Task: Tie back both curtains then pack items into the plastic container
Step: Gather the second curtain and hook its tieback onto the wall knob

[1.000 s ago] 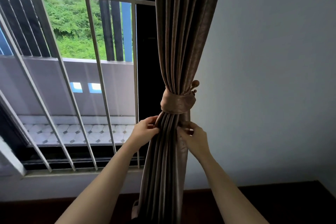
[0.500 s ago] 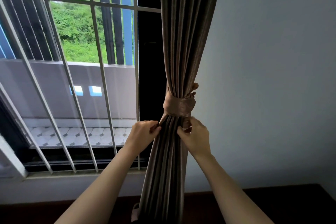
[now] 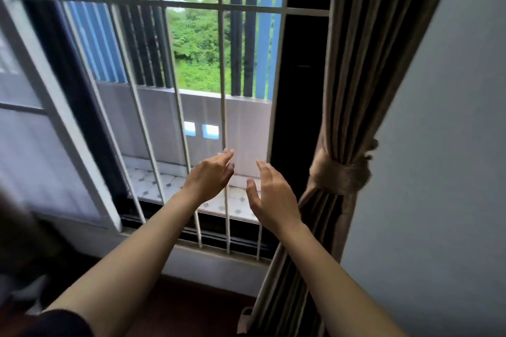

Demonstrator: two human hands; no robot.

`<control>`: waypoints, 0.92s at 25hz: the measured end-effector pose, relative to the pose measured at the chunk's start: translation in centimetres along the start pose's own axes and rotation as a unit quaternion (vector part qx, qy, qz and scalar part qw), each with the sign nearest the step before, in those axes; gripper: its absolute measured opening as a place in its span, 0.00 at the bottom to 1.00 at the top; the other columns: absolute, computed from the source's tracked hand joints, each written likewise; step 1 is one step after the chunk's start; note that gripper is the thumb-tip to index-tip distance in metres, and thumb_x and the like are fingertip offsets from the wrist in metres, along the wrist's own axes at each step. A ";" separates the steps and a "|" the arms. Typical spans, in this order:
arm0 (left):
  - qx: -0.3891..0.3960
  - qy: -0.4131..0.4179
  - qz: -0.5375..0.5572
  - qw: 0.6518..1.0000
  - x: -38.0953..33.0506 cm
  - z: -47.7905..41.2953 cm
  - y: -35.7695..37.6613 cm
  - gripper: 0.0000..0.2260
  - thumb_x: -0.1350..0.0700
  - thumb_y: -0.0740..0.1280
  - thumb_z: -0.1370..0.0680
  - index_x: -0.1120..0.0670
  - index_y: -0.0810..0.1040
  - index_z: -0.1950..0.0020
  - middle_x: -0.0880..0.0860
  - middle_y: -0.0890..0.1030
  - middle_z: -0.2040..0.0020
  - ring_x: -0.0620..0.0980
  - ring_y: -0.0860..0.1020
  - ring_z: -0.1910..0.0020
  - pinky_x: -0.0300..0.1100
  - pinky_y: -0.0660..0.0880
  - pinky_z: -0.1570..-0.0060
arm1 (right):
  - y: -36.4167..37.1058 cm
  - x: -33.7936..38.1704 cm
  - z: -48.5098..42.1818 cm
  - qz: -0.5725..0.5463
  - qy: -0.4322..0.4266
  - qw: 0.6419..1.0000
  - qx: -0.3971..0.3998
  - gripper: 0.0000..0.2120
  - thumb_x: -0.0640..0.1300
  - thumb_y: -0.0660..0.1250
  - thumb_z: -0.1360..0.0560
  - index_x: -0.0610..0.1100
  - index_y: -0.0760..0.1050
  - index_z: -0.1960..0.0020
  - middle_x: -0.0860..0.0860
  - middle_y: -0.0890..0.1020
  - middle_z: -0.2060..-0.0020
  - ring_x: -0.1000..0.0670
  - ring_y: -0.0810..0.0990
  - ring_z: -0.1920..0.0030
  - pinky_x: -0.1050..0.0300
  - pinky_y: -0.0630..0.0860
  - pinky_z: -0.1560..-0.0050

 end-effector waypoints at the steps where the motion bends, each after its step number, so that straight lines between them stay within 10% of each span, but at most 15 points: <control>1: 0.018 -0.026 -0.018 0.999 1.8 -0.4 -0.2 0.20 0.53 0.56 0.19 0.56 0.65 0.27 0.56 0.67 0.27 0.55 0.68 0.29 0.51 0.67 0.34 | 1.5 0.3 -1.3 0.006 -0.012 0.999 0.029 0.28 0.53 0.50 0.22 0.41 0.57 0.25 0.44 0.63 0.26 0.47 0.60 0.26 0.53 0.57 0.28; 14: 0.105 -0.245 -0.168 0.949 19.4 -0.2 -16.7 0.40 0.39 0.33 0.32 0.56 0.54 0.24 0.53 0.55 0.23 0.50 0.53 0.23 0.47 0.52 0.26 | 10.9 15.8 -14.9 -0.029 -0.214 0.954 0.209 0.40 0.60 0.33 0.30 0.40 0.43 0.23 0.45 0.47 0.23 0.48 0.45 0.23 0.59 0.36 0.29; 20: 0.062 -0.361 -0.250 0.896 31.1 8.3 -26.5 0.40 0.41 0.32 0.31 0.57 0.55 0.24 0.55 0.58 0.23 0.52 0.56 0.24 0.48 0.56 0.28 | 20.7 30.6 -18.6 -0.030 -0.324 0.916 0.234 0.32 0.56 0.53 0.28 0.34 0.70 0.33 0.38 0.74 0.35 0.41 0.74 0.35 0.46 0.70 0.36; 23: 0.009 -0.411 -0.248 0.877 37.4 12.8 -31.8 0.33 0.41 0.38 0.24 0.57 0.55 0.24 0.54 0.57 0.23 0.51 0.54 0.23 0.48 0.54 0.27 | 25.9 39.2 -18.9 -0.065 -0.368 0.892 0.255 0.35 0.57 0.49 0.27 0.35 0.64 0.29 0.38 0.69 0.31 0.41 0.70 0.31 0.46 0.67 0.33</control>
Point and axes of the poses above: each hand's wrist, its own z-axis away from the middle knuckle, its own y-axis out of the palm, x = y × z, the point moved 4 cm from there along -z, towards the middle knuckle
